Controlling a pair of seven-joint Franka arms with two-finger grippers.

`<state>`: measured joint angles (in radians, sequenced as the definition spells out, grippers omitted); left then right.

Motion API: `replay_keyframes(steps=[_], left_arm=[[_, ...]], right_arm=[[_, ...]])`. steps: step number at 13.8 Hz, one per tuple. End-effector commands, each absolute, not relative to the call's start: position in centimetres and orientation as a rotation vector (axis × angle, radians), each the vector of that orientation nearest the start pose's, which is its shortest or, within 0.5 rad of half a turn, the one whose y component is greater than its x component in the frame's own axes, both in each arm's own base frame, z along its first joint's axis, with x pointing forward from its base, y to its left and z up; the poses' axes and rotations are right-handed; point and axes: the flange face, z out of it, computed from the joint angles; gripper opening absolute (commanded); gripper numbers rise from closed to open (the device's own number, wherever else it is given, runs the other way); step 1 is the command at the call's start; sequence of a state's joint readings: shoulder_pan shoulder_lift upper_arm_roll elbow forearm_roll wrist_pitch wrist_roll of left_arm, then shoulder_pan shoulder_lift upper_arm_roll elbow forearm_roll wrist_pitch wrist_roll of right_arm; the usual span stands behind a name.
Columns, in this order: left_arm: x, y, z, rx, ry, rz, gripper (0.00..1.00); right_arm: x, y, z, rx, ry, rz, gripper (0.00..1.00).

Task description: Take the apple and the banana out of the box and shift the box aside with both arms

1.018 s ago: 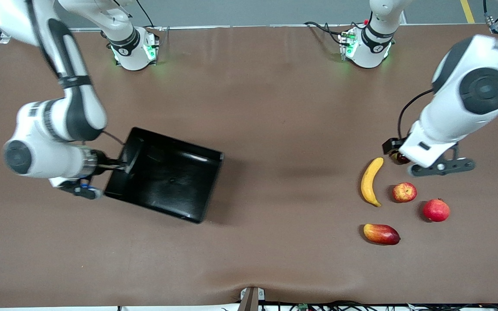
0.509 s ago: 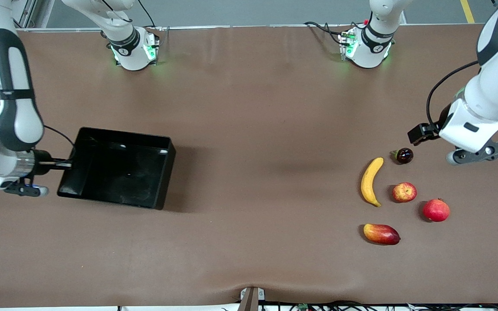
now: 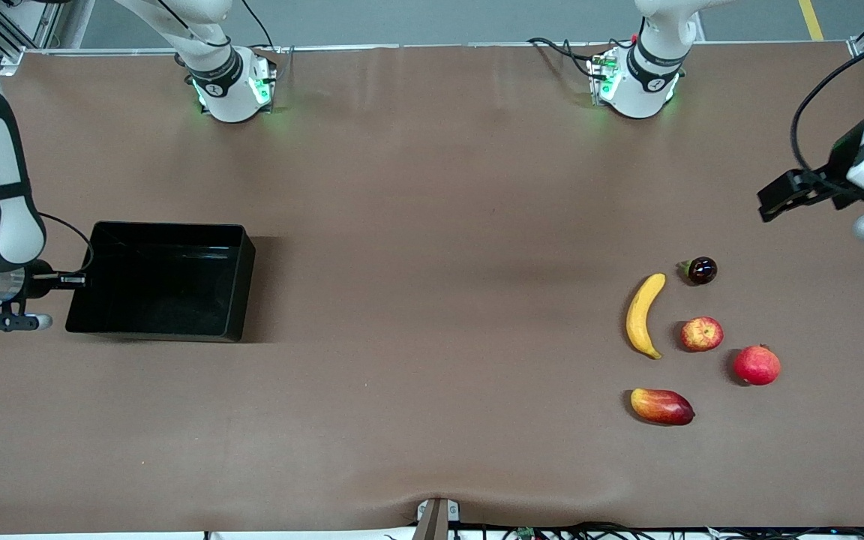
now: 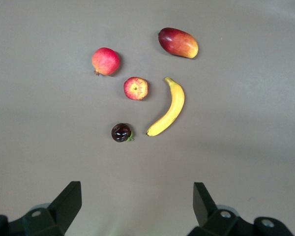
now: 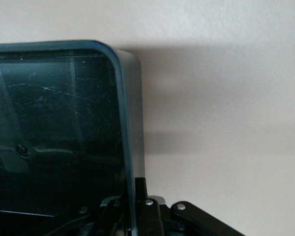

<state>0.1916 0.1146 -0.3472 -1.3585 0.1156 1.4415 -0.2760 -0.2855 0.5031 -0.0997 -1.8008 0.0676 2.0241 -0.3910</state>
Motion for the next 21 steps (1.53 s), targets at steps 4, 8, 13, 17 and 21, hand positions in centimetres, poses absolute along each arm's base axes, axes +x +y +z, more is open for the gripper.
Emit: replay_keyframes(steps=[4,8,13,17,21], left_arm=[[53.1,-6.0,64.8,-3.071,-0.072,-0.008,1.00],[51.0,-5.5,64.1,-3.068,-0.086,-0.012,1.00],[51.1,-5.7,64.0,-3.087,-0.081,-0.008,1.00],[51.3,-4.2,63.8,-3.094,-0.057,0.001,1.00],[51.4,-3.1,63.9,-3.094,-0.071,0.000,1.00]], right_arm=[[56.8,-24.0,22.9,-3.012,0.018,0.384,0.47],[58.0,-24.6,25.9,-3.002,0.028,0.378,1.00],[64.8,-18.7,37.9,-3.008,-0.154,0.309,1.00],[68.4,-13.3,46.2,-3.066,-0.300,0.125,1.00],[67.8,-8.2,52.0,-3.103,-0.178,0.040,1.00]])
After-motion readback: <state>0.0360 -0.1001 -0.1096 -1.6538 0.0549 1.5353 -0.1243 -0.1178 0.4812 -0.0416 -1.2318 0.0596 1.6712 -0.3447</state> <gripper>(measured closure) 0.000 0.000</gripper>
